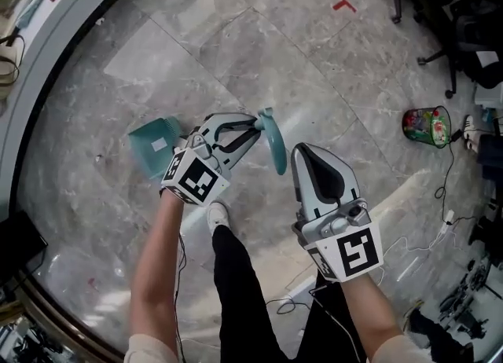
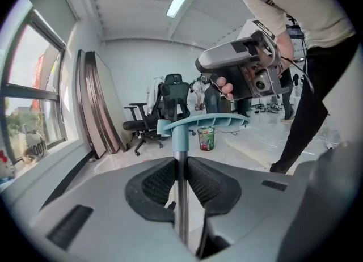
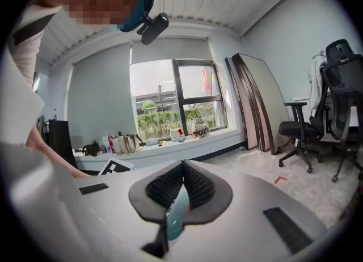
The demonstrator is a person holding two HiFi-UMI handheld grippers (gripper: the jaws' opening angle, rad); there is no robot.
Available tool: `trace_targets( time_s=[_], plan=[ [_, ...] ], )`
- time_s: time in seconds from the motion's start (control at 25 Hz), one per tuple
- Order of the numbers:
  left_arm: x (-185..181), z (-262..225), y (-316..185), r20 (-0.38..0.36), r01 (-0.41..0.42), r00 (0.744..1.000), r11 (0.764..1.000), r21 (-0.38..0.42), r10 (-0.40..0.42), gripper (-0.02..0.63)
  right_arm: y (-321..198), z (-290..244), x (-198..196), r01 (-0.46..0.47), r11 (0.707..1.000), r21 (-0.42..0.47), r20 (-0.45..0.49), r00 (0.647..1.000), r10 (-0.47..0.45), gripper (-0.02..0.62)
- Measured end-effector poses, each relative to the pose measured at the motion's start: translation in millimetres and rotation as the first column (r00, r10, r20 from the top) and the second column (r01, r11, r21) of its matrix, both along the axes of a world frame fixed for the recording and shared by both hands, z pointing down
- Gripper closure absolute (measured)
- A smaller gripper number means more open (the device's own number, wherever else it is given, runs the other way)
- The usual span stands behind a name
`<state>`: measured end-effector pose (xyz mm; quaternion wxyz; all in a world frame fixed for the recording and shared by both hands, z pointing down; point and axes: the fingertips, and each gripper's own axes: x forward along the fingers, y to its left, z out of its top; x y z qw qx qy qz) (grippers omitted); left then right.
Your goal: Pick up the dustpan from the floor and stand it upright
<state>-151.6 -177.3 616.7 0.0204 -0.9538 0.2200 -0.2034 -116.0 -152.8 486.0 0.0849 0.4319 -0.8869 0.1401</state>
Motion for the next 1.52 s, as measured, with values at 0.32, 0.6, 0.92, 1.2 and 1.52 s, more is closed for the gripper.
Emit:
trace_targets(
  time_s=[0.32,0.6,0.92,1.2,1.52],
  plan=[
    [-88.7,-40.5,26.8,-0.089,0.069,0.994,0.996,0.049,-0.064,0.528,29.0,-30.5,-91.8,-0.008,1.000,-0.030,-0.021,1.000,0.008,0.577],
    [-158.4,-59.8,47.4,-0.150,0.171,0.976,0.981,0.091,-0.156,0.528,42.8,-50.5,-149.2,0.077,0.996,-0.045,-0.021,0.997,-0.078,0.577],
    [-195.2,-62.8,58.9,-0.115,0.191,0.978,0.965,0.179,-0.172,0.526,54.2,-29.4,-195.0,0.098,0.992,-0.081,-0.034,0.994,-0.101,0.577],
    [-214.8,-65.1,66.2,-0.091,0.200,0.978,0.962,0.184,-0.186,0.510,56.7,-35.6,-219.3,0.126,0.987,-0.098,-0.043,0.990,-0.131,0.577],
    [-244.6,-56.4,85.5,-0.114,0.302,0.950,0.948,0.099,-0.290,0.477,56.3,-51.9,-236.6,0.166,0.982,-0.090,-0.058,0.983,-0.171,0.577]
  ],
)
